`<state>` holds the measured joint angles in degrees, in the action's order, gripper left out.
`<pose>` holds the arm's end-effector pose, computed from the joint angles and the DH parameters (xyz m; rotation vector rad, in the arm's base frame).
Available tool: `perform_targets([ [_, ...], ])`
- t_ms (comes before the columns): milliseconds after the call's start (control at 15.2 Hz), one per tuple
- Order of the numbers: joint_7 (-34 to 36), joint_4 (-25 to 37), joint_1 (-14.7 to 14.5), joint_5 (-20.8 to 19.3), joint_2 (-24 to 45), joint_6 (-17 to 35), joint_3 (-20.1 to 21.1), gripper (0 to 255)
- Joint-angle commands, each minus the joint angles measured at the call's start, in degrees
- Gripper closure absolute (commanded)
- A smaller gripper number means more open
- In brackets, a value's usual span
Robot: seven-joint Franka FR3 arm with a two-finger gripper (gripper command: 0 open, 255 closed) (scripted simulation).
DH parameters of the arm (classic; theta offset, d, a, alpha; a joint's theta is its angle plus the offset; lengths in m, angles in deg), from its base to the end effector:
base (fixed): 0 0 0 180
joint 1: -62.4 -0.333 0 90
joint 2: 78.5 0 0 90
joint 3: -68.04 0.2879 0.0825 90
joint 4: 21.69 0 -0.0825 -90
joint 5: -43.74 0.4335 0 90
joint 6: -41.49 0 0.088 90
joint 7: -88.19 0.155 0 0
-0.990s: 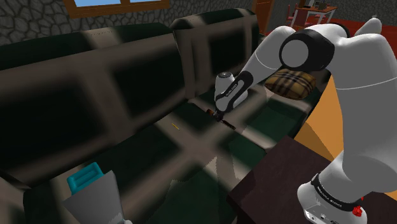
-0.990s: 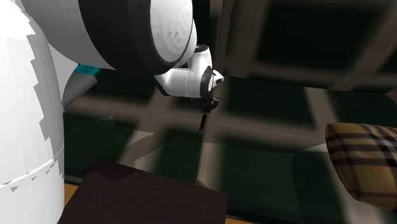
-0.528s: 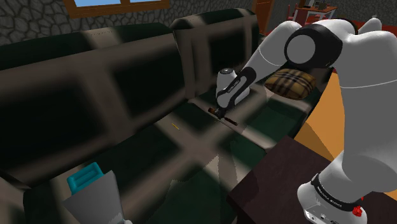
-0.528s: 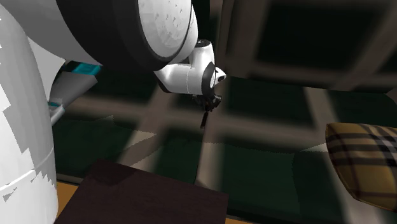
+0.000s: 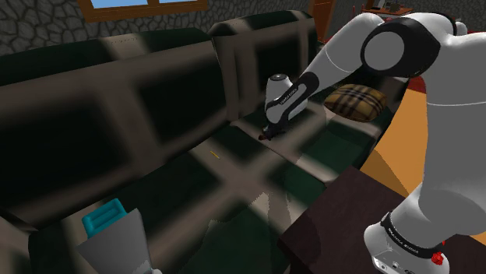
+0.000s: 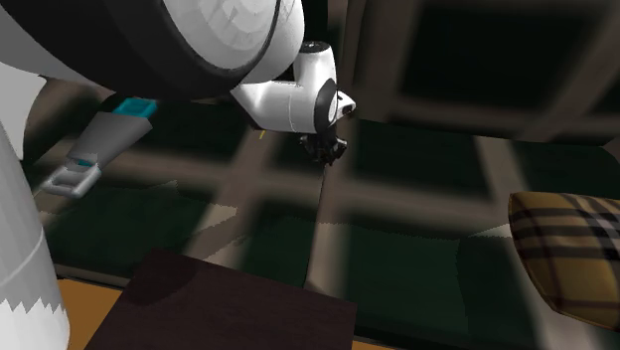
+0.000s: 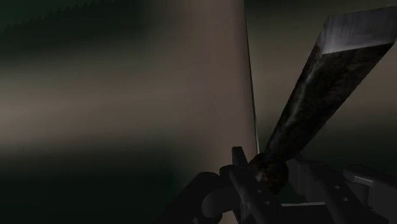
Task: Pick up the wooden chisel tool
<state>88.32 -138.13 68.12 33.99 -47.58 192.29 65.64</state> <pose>0.6128 -0.0893 0.0679 3.0280 0.0133 0.0777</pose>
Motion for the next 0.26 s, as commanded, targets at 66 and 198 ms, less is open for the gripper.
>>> perform_targets([
  [66,-0.3,-0.5,0.1,0.2,-2.1,-1.6,0.1,255],
  [198,-0.3,-0.5,0.1,0.2,-2.2,-1.7,0.2,255],
])
